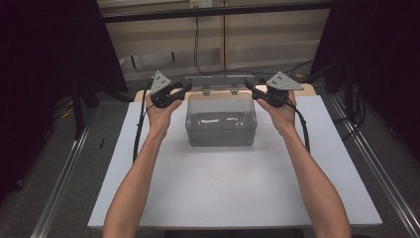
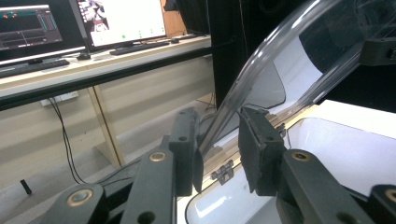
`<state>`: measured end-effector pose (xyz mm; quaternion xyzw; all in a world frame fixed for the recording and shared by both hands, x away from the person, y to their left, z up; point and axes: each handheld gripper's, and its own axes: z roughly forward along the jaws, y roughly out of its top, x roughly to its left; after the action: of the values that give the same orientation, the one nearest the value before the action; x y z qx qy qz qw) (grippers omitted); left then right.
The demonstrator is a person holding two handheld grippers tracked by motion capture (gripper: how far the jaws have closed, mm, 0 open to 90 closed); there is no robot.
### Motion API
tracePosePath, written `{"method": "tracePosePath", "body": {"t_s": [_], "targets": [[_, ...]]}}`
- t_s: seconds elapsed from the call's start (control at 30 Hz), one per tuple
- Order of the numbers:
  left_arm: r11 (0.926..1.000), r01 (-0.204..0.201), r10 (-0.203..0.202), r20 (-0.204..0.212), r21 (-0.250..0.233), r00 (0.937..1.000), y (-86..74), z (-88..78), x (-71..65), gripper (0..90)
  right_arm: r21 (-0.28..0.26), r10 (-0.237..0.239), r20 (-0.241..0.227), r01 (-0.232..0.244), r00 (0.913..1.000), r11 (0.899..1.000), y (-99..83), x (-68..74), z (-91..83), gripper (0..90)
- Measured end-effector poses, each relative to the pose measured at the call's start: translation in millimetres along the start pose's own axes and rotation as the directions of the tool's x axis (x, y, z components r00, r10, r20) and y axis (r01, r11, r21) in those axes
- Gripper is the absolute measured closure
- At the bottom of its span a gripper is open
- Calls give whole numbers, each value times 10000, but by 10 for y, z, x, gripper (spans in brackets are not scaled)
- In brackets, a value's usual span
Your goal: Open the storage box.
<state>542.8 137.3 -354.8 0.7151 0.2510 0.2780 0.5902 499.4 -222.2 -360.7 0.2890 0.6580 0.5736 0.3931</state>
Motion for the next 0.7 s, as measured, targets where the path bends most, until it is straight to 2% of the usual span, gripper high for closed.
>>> {"method": "tracePosePath", "body": {"t_s": [0.17, 0.3, 0.7], "targets": [[9999, -79, 79, -10, 151, 10000, 7, 37, 18, 683, 55, 254, -58, -253, 9997, 9997, -38, -35, 45, 598], [9997, -143, 143, -18, 201, 9999, 27, 57, 39, 691, 119, 276, -65, -276, 9996, 9995, -60, -67, 84, 597], [9999, 66, -66, 15, 99, 10000, 16, 120, 109, 702, 251, 739, -147, -736, 9972, 9970, -183, -160, 204, 614]]}}
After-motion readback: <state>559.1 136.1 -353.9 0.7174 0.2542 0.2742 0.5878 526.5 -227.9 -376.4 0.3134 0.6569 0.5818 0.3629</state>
